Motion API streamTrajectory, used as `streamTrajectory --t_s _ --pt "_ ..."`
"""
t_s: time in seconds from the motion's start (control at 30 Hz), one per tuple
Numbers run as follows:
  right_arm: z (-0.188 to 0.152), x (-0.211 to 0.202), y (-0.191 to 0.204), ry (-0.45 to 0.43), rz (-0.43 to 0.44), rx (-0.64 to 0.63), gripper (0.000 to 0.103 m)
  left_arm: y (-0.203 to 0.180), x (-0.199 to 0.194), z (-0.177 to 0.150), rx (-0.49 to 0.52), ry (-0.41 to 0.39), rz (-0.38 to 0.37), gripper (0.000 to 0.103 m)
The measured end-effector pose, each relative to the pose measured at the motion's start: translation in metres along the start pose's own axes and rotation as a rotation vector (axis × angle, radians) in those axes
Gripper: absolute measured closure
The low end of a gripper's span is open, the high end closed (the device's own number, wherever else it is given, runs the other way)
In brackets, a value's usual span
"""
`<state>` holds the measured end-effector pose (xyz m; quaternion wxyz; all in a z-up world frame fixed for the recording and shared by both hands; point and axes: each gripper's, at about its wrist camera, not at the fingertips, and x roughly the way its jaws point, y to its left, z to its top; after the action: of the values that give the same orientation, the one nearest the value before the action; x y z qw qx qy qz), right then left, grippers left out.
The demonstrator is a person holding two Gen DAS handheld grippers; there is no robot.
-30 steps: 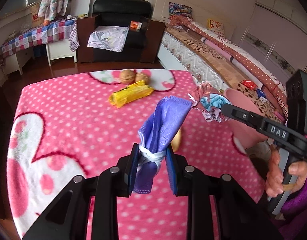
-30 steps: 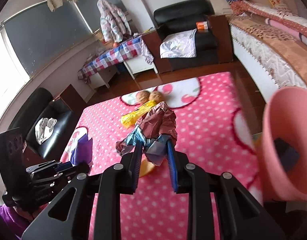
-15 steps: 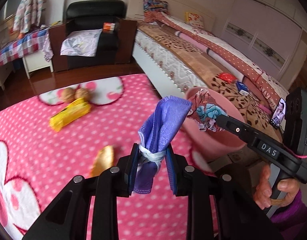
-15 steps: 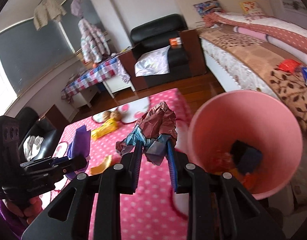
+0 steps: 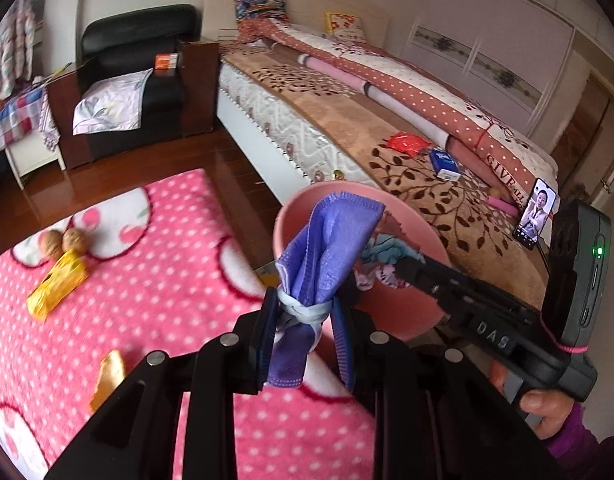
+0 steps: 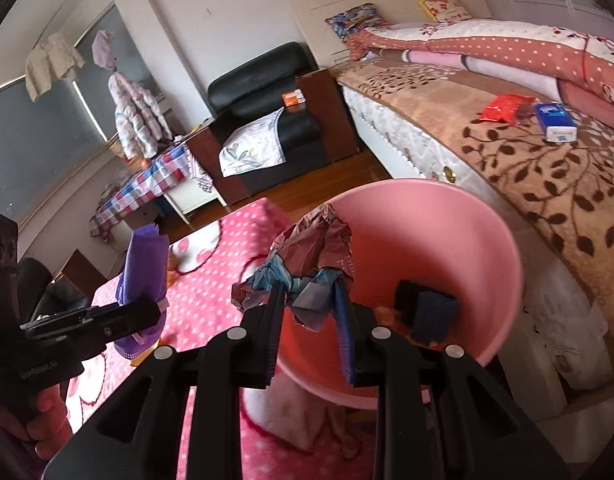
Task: Collect trash
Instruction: 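Carry the purple cloth and foil wrapper over the pink bucket with both grippers, then open both grippers to drop the cloth and wrapper into the bucket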
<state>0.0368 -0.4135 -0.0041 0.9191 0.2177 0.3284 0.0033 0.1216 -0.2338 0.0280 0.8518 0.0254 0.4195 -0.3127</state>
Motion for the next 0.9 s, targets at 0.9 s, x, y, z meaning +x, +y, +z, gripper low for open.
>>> streamTrajectory --t_s 0.9 --pt "-0.005 0.011 -0.023 0.034 -0.057 0.045 0.078 -0.023 0.061 0.02 0.006 0.071 -0.012 0.077"
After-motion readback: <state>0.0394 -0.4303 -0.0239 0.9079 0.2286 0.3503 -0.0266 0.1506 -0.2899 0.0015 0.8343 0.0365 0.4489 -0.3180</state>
